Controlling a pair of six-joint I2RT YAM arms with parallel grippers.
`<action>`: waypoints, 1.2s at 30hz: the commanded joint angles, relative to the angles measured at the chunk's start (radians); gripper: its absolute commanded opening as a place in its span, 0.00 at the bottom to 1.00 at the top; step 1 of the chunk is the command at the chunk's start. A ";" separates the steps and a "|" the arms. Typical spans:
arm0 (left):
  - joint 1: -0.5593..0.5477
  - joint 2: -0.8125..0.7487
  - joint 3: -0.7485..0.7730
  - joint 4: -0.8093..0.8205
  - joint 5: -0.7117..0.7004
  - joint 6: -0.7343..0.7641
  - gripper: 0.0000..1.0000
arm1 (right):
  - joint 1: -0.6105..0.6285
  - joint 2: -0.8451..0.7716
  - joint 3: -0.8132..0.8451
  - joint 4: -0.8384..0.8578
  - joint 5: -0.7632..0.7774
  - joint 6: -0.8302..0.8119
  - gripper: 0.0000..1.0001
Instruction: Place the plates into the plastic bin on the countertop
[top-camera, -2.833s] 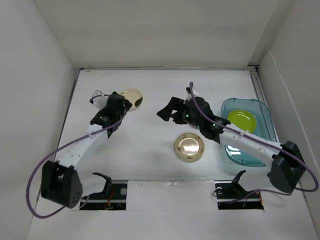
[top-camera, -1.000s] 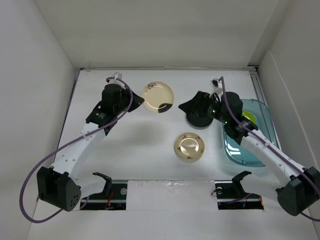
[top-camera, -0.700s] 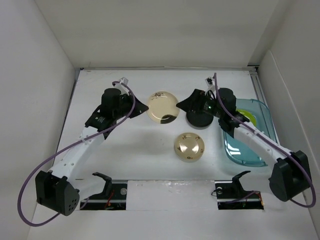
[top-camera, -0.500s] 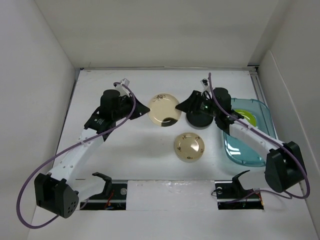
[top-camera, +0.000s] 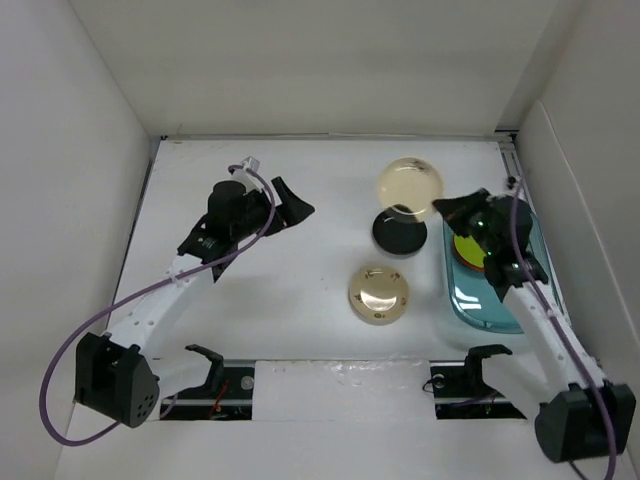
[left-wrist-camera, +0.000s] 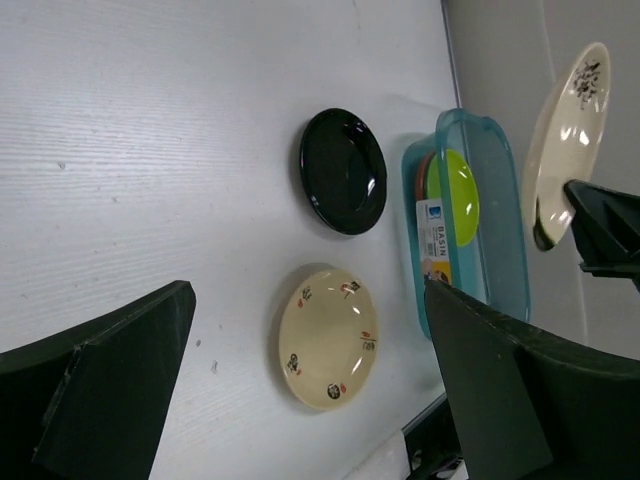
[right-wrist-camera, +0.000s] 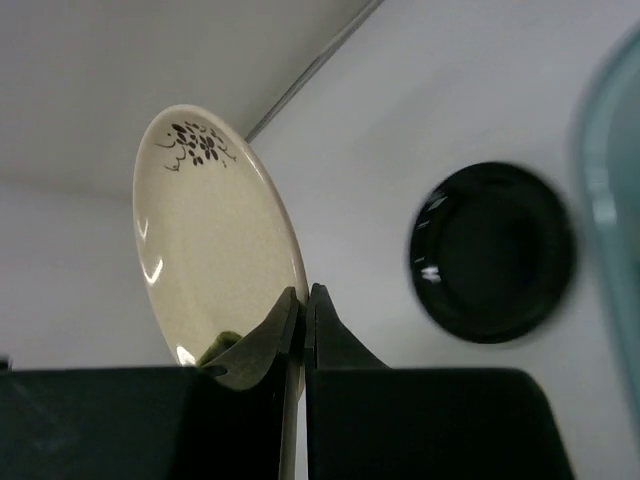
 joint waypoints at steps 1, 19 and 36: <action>-0.056 0.030 -0.027 0.087 -0.116 -0.003 1.00 | -0.141 -0.140 -0.080 -0.209 0.283 0.132 0.00; -0.466 0.426 0.097 0.098 -0.319 -0.006 1.00 | -0.563 -0.114 -0.275 -0.182 0.317 0.106 0.06; -0.529 0.553 0.041 0.150 -0.290 -0.006 1.00 | -0.563 -0.450 -0.151 -0.318 0.208 0.028 0.99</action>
